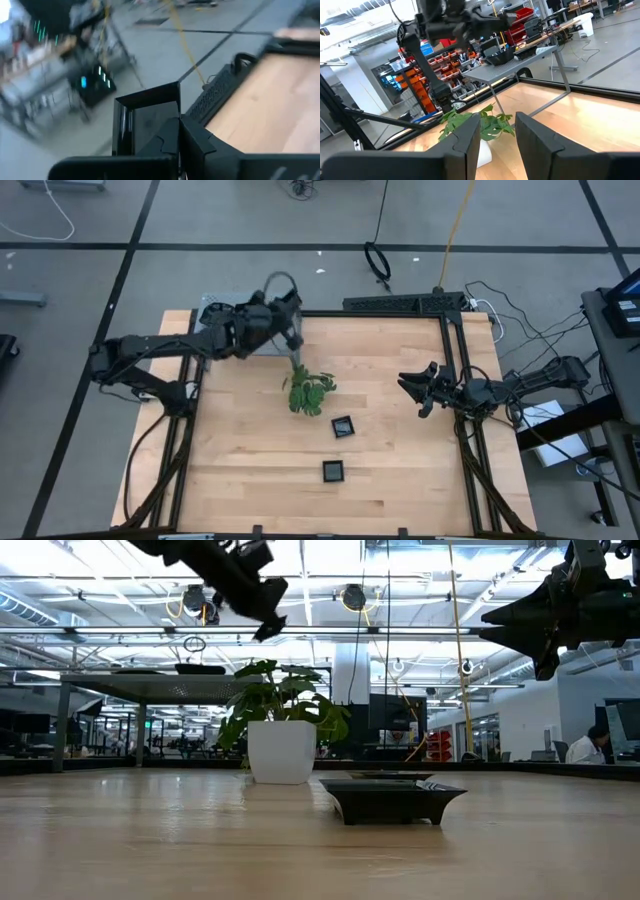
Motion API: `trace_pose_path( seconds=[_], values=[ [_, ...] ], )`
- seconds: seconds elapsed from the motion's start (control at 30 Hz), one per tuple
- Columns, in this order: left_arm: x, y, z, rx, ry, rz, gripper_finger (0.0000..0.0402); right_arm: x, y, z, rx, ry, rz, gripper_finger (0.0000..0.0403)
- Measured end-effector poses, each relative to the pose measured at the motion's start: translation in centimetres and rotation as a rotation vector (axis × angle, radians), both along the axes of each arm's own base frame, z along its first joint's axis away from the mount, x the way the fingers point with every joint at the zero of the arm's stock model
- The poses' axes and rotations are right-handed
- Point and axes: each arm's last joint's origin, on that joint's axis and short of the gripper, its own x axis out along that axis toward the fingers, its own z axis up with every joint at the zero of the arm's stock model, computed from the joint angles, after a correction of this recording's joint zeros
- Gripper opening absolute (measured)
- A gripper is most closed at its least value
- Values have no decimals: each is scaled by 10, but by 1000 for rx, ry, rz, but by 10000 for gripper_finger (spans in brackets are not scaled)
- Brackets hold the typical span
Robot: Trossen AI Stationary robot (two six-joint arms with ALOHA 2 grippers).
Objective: Pick & Place Mini shaped plates
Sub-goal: Stack the square plate on top of the square plate on the shelf
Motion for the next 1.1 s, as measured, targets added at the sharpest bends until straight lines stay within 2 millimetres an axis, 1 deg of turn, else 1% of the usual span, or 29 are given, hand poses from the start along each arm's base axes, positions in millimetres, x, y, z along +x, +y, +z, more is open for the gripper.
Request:
trace_pose_path(
  seconds=[0.07, 0.13, 0.3, 0.57, 0.7, 0.77, 0.93, 1.1],
  values=[
    [-4, 9, -3, -83, -64, 58, 10, 0, 0, 0, 0, 0, 0, 111],
    [-5, 15, -6, -128, -95, 101, 9, 0, 0, 0, 0, 0, 0, 110],
    [-7, 31, -11, -113, -95, 195, 7, 0, 0, 0, 0, 0, 0, 111],
    [-5, 47, -29, -195, -124, 279, 7, 0, 0, 0, 0, 0, 0, 111],
    [-6, 51, -32, -214, -133, 303, 4, 0, 0, 0, 0, 0, 0, 111],
    [-7, 53, -32, -230, -168, 320, 5, 0, 0, 0, 0, 0, 0, 110],
    [-7, 54, -32, -258, -202, 338, 4, 0, 0, 0, 0, 0, 0, 111],
    [-8, 53, -35, -340, -270, 350, 8, 0, 0, 0, 0, 0, 0, 110]
  ],
)
